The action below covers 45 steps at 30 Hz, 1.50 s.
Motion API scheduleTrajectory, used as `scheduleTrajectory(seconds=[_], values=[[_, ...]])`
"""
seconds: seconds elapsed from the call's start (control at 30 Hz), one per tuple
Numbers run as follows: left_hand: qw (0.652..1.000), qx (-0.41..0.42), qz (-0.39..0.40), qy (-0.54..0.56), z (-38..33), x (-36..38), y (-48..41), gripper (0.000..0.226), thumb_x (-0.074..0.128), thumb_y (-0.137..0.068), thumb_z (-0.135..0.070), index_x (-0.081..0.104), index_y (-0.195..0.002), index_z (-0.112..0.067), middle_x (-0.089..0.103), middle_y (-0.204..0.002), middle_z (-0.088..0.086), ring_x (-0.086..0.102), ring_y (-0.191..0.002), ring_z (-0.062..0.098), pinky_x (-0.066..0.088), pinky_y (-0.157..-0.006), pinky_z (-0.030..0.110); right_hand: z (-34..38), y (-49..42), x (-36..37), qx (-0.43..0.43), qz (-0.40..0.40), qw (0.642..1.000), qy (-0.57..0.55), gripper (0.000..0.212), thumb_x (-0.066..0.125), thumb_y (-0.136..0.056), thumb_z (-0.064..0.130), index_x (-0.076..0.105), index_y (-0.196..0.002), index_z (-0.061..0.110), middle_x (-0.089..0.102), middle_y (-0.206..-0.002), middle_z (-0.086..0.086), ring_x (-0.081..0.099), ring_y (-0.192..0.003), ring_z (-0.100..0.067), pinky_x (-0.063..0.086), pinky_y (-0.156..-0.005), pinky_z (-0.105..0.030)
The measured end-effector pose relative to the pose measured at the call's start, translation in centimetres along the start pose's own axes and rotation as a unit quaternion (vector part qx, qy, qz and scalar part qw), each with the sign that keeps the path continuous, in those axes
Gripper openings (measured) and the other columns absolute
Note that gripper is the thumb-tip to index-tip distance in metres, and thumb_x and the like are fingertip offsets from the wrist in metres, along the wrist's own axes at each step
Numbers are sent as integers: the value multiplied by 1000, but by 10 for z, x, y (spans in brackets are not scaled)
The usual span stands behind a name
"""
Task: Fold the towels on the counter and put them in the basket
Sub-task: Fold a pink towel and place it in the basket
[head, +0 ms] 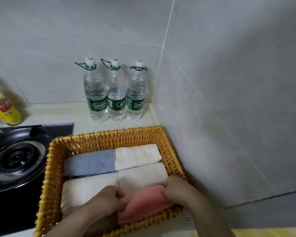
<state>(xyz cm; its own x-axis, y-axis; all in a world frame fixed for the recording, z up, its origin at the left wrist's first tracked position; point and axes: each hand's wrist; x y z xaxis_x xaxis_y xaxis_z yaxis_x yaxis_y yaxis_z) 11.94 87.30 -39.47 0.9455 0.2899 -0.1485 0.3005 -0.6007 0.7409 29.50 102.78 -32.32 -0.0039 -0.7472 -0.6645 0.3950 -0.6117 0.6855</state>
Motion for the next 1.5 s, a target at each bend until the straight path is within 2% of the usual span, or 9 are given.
scheduleTrajectory(seconds=[0.1, 0.27, 0.5, 0.6, 0.67, 0.8, 1.13, 1.3, 1.5], values=[[998, -17, -6, -64, -5, 5, -5, 39, 61, -38, -13, 70, -75, -5, 70, -81, 18, 68, -87, 34, 57, -74, 41, 4, -7, 0, 7, 16, 999, 48, 16, 40, -88, 18, 56, -86, 18, 51, -78, 2, 47, -67, -13, 36, -56, -24], [953, 37, -64, -292, -17, 27, 2, 14, 56, -81, -31, 55, -90, -21, 59, -111, 7, 61, -96, 20, 48, -79, 27, 18, 7, -8, -39, 49, 997, 36, 22, 39, -92, 12, 43, -71, 17, 44, -77, 1, 41, -67, -7, 50, -78, -17], [875, 169, -72, -448, -14, 35, 3, 14, 41, -95, -32, 43, -104, -20, 37, -109, 5, 53, -82, 26, 45, -82, 36, 6, -11, 18, -88, -41, 984, 151, 10, 44, -89, 12, 41, -89, 21, 46, -101, 0, 47, -74, -11, 33, -54, -22], [817, 208, -34, -537, -22, 30, 7, 26, 44, -92, -25, 55, -113, -15, 54, -118, 9, 59, -104, 29, 46, -84, 35, 9, -11, 17, -121, -94, 959, 236, 16, 42, -93, 11, 53, -102, 19, 46, -118, -6, 50, -92, -18, 43, -71, -25], [812, 217, -3, -541, -32, 23, 10, 21, 48, -87, -25, 61, -102, -19, 61, -107, 5, 60, -99, 26, 44, -76, 28, 9, -12, 15, -145, -98, 947, 271, 19, 43, -92, 13, 59, -101, 19, 51, -114, -4, 50, -103, -21, 43, -78, -29], [846, 217, 82, -480, -37, 9, 6, 11, 61, -76, -27, 53, -69, -26, 49, -71, -12, 50, -71, 5, 31, -54, 11, 11, -20, 4, -109, 57, 988, 95, 7, 56, -80, 19, 62, -79, 23, 62, -88, 3, 58, -79, -13, 43, -59, -21], [717, 296, 54, -629, -22, 10, -12, 28, 51, -87, -44, 54, -99, -19, 61, -110, 7, 61, -100, 31, 47, -80, 38, 7, -51, 25, -33, 101, 983, 146, 36, 74, -73, 34, 53, -99, 23, 54, -94, 1, 54, -81, -16, 46, -63, -24], [737, 296, 61, -604, -19, 12, -2, 30, 44, -91, -43, 50, -105, -17, 56, -116, 7, 57, -106, 30, 44, -83, 37, 2, -40, 23, -75, 88, 985, 128, 21, 69, -76, 33, 54, -89, 26, 56, -86, 3, 56, -77, -14, 45, -60, -23], [820, 230, -8, -524, -29, -25, 28, 19, 51, -80, -47, 47, -75, -29, 47, -73, -10, 57, -84, 15, 37, -64, 25, 24, -17, 4, -240, -9, 953, 186, 31, 63, -77, 51, 57, -98, 30, 53, -99, 12, 53, -86, -12, 48, -72, -29]])
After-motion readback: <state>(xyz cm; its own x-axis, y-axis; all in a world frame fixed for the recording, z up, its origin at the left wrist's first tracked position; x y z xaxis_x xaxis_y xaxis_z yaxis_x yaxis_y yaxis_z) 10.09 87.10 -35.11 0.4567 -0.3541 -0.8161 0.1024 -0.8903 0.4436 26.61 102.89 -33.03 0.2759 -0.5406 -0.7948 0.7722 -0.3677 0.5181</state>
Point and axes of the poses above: each hand's wrist, its own y-axis away from the middle knuckle, its own x-axis out of the palm, z = x × y
